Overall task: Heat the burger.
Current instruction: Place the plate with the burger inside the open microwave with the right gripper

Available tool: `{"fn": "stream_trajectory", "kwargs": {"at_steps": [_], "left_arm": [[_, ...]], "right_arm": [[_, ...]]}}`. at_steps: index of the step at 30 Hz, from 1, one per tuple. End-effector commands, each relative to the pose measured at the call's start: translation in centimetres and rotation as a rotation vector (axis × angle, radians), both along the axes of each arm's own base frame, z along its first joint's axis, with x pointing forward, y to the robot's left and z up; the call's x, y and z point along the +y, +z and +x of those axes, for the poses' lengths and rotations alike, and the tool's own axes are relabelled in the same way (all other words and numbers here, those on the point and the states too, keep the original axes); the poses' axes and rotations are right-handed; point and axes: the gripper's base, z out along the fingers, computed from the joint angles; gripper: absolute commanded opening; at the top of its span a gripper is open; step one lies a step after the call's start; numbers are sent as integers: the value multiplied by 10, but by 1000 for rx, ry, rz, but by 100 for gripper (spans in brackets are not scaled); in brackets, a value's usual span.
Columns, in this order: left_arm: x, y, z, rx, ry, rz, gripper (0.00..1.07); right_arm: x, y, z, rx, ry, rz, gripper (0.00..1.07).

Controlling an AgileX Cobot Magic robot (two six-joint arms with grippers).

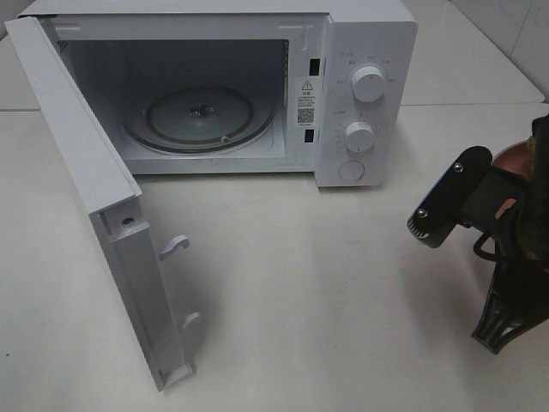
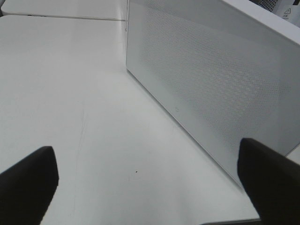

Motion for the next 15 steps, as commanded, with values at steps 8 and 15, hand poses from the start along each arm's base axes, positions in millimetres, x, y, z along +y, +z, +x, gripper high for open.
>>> {"fn": "stream_trajectory", "kwargs": {"at_steps": [8,15], "left_arm": [[0,-1,-3,-30,-4,-1,96],[0,-1,-3,-30,-4,-1,96]], "right_arm": [[13,10,-18,-22,154,-87,0],[23,13,-30,-20,239,-93,0]]}}
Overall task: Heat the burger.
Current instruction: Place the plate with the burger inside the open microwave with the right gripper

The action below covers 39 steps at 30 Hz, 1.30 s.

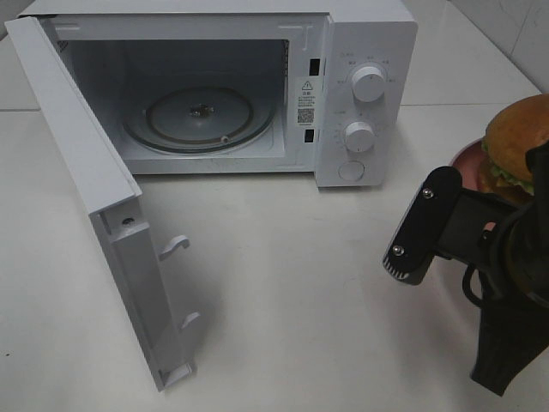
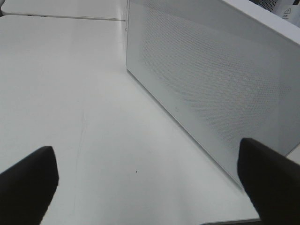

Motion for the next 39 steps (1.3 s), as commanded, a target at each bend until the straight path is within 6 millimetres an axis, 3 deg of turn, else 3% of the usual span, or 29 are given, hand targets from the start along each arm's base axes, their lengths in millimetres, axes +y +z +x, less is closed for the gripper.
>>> {"fn": "stream_trajectory", "kwargs": {"at_steps": [1,17,32,39], "left_arm": [[0,-1,-3,-30,-4,-1,96],[0,-1,-3,-30,-4,-1,96],[0,-1,-3,-30,-4,-1,96],[0,-1,-3,-30,-4,-1,96]], "right_arm": [[3,4,-6,-25,86,-63,0],[27,4,-27,11,423,-129,0],[47,5,-23,-37,801,-143,0],[48,6,-23,-43,843,-164,0]]}}
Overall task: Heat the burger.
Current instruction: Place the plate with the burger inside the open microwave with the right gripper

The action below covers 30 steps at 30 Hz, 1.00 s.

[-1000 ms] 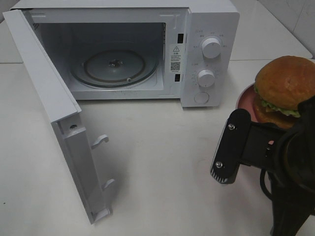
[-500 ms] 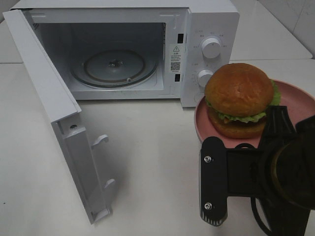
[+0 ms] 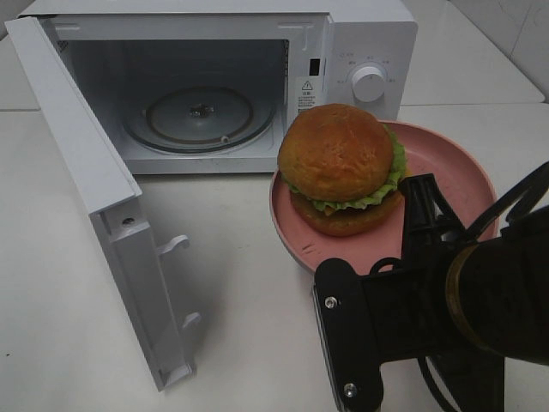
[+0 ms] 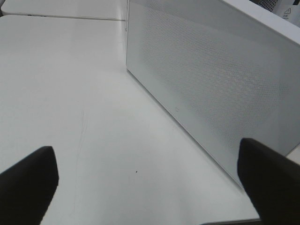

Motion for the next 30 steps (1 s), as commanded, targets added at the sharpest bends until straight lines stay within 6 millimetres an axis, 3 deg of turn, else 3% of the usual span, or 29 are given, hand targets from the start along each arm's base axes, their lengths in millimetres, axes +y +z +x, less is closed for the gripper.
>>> {"fn": "stream_trajectory", "kwargs": {"at_steps": [1,5,9,18,30], "left_arm": [[0,-1,-3,-30,-4,-1,96],[0,-1,-3,-30,-4,-1,96],[0,-1,-3,-30,-4,-1,96],[0,-1,-3,-30,-4,-1,96],[0,-1,-3,-30,-4,-1,96]], "right_arm": [[0,3,2,-41,33,-12,0],[3,2,0,-11,10,46,0],[6,3,2,-30,131,10,0],[2,4,27,-56,317,11,0],[-13,3,51,-42,432,12,0]]}}
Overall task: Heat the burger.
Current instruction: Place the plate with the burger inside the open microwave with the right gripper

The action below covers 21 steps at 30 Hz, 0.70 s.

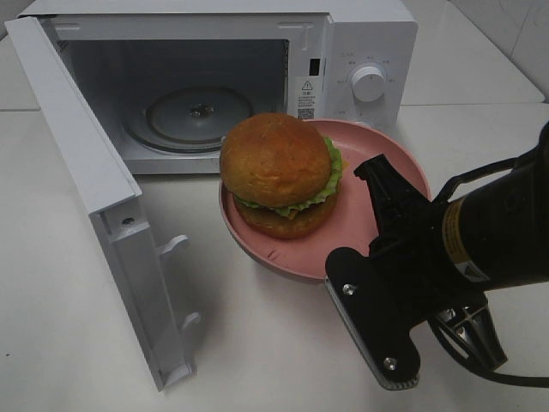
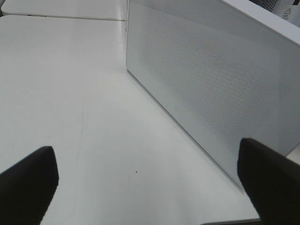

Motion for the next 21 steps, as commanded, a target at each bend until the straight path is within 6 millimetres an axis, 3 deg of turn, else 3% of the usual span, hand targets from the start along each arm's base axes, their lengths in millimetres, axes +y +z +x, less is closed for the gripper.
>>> {"fn": "stream_trajectory", "kwargs": {"at_steps": [1,10,21], "left_arm": [[0,-1,-3,-30,-4,-1,96],[0,-1,-3,-30,-4,-1,96],[0,-1,-3,-30,-4,-1,96]], "right_arm": [[-5,3,10,-25,77,28,0],[-27,2,28,-11,127,5,0],[-39,3,36,5,136,48,0]]}}
